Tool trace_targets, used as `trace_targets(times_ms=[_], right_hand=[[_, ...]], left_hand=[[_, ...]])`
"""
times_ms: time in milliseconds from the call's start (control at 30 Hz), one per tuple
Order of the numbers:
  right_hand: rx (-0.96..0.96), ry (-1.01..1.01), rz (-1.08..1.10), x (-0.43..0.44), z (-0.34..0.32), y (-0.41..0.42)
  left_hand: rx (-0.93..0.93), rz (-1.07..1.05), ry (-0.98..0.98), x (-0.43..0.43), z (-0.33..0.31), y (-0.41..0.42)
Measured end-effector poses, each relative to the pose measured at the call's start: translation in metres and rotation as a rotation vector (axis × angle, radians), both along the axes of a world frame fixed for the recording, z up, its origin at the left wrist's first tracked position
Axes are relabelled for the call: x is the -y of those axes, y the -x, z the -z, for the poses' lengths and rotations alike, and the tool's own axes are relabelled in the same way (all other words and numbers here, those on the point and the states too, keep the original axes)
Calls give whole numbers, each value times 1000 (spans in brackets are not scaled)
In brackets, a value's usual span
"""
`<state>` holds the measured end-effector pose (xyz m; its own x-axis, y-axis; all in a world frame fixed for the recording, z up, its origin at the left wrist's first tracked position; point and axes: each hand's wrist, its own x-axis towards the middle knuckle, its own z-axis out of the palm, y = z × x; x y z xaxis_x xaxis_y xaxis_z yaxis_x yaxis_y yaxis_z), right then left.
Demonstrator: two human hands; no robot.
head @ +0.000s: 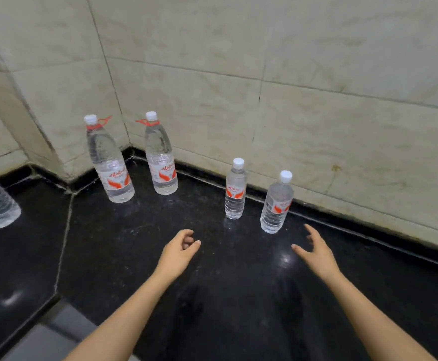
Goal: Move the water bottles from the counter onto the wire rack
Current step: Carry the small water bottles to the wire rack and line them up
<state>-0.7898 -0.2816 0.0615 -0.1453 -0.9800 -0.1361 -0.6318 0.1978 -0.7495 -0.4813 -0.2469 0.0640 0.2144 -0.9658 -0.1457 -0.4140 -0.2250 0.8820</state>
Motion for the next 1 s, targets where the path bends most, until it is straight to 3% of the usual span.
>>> trace_targets(times_ms=[267,500,767,1000], right_hand=[[182,-33,94,75,20,-8],[297,-23,54,118,27,-19],[358,5,113,160,36,-39],[325,67,226,193,40,-73]], left_hand=[[-20,87,-141,61,37,24],[-96,170,-81,142,47,39],[-244,251,10,227,55,67],[-150,192,-33,247,50,77]])
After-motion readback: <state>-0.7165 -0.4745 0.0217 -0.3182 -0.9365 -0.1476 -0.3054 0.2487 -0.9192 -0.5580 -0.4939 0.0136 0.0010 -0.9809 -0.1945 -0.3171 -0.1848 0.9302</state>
